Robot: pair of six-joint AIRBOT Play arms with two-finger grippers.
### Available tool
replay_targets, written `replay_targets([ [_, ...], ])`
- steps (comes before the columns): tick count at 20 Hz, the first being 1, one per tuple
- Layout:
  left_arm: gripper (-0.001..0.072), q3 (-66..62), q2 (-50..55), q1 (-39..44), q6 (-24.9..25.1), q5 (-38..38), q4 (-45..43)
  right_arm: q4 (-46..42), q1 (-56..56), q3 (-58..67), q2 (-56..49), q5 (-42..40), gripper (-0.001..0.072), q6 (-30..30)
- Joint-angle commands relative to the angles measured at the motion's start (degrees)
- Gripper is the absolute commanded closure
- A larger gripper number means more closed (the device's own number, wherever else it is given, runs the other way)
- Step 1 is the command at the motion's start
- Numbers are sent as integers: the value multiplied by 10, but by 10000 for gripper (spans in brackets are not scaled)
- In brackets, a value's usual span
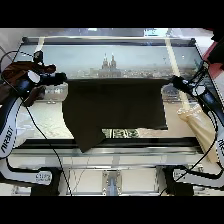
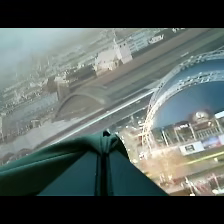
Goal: Fold the shirts.
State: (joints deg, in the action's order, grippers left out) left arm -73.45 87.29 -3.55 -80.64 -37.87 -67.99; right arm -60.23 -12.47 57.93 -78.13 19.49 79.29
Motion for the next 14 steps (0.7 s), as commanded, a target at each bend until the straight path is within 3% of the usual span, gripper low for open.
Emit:
replay_targets([
  [1, 696, 0, 6, 1, -23, -93, -55, -33, 0, 0, -2, 78, 680, -2],
  [10, 696, 31, 46, 1, -21, -136, -57, -84, 1, -1, -35, 209, 680, -2],
  [14, 696, 31, 55, 1, -21, -144, -57, -84, 1, -1, -62, 214, 680, -2],
])
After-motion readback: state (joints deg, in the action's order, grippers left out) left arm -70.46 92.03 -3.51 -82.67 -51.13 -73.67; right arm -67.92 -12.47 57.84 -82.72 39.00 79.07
